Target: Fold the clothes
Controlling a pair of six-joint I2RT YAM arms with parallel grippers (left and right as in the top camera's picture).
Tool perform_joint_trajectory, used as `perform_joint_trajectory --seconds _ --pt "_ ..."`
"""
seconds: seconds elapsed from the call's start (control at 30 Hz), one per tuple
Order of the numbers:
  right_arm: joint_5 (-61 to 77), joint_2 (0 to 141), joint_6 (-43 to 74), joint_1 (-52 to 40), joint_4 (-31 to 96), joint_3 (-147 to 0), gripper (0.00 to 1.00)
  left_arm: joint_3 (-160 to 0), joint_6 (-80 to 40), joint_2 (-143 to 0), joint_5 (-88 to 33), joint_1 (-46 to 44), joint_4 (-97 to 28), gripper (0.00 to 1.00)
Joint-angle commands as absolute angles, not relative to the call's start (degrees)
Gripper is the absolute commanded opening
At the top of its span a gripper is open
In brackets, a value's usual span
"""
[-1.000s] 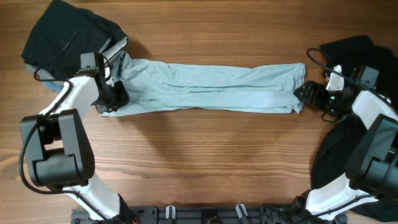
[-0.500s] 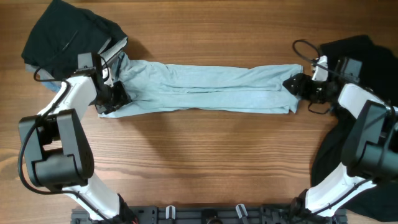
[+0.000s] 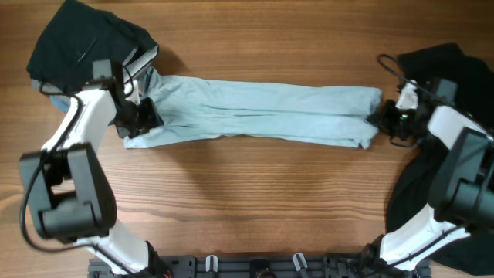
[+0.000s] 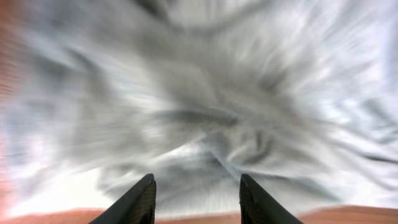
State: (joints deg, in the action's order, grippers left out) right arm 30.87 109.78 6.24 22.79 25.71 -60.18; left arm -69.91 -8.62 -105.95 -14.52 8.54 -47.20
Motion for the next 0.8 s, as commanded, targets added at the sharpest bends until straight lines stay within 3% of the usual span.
perform_joint_trajectory --seconds 0.0,0.27,0.43,0.57,0.77 --pt "25.74 103.09 6.26 28.34 27.03 -60.42 0.04 -73.21 -6.55 -97.86 -15.62 8.49 -47.79 0.44" --pt "24.60 96.73 2.96 27.57 35.81 -68.60 0.04 -73.21 -6.37 -92.62 -15.62 8.49 -47.88 0.46" --pt "24.71 95.79 3.22 14.20 39.94 -69.32 0.04 -73.21 -6.39 -92.62 -15.62 8.49 -47.90 0.46" --pt "12.93 96.18 10.09 2.17 41.06 -69.32 0.04 -73.21 -6.39 -92.62 -15.62 8.49 -47.88 0.46" --pt "18.22 96.38 10.52 -2.26 38.94 -69.28 0.04 -73.21 -6.37 -92.62 -15.62 8.49 -47.79 0.46"
